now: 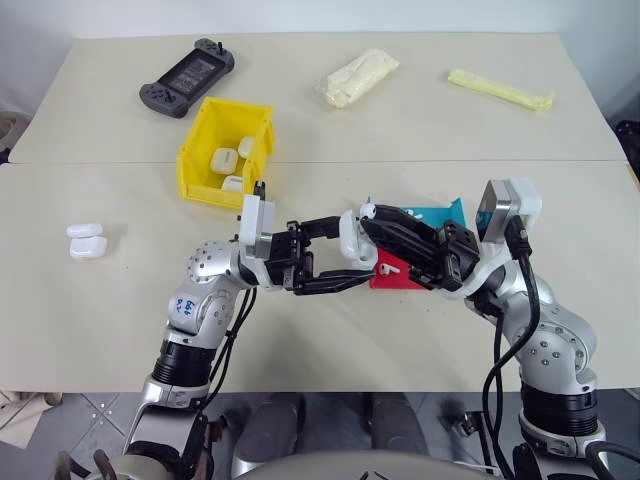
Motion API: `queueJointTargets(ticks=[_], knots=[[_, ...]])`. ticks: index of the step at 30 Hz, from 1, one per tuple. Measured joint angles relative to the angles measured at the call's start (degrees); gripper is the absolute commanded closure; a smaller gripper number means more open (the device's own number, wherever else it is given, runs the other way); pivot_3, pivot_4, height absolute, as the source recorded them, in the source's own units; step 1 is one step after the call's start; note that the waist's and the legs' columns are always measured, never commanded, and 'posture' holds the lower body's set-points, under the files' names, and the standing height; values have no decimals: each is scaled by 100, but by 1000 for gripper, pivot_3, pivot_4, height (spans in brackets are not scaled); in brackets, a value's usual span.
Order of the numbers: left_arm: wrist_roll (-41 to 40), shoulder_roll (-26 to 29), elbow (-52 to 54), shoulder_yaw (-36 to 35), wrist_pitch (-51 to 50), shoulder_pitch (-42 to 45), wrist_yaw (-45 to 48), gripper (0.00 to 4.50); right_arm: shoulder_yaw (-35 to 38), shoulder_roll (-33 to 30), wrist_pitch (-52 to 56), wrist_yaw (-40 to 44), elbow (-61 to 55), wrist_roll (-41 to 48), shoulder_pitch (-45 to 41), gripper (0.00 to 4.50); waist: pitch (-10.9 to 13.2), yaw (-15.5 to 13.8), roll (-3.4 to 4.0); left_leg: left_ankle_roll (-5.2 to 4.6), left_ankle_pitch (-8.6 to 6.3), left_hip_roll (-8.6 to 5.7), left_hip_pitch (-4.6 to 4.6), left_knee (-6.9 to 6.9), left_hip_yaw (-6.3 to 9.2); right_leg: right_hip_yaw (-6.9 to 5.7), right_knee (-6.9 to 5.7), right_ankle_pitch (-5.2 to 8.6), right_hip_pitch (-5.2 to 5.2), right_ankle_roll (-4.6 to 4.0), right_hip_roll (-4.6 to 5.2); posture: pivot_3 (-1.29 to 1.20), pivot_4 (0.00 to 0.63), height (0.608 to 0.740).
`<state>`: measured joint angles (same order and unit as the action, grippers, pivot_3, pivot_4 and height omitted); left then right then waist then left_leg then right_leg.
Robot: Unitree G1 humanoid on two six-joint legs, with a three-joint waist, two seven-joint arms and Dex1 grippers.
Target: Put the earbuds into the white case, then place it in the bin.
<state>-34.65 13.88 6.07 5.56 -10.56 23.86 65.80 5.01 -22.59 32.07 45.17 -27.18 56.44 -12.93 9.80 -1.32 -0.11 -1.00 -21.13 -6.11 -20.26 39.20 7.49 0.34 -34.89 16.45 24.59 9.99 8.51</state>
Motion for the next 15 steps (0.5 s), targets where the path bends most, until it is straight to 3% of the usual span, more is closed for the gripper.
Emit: queueJointTargets(ticks=[15], knots=[[2,-23,-1,5,-103,0,-63,1690,-139,-296,-714,519,43,-723,8,3902,0,-2,0,0,0,0,0,0,0,0,1,0,0,0,0,0,150,740]])
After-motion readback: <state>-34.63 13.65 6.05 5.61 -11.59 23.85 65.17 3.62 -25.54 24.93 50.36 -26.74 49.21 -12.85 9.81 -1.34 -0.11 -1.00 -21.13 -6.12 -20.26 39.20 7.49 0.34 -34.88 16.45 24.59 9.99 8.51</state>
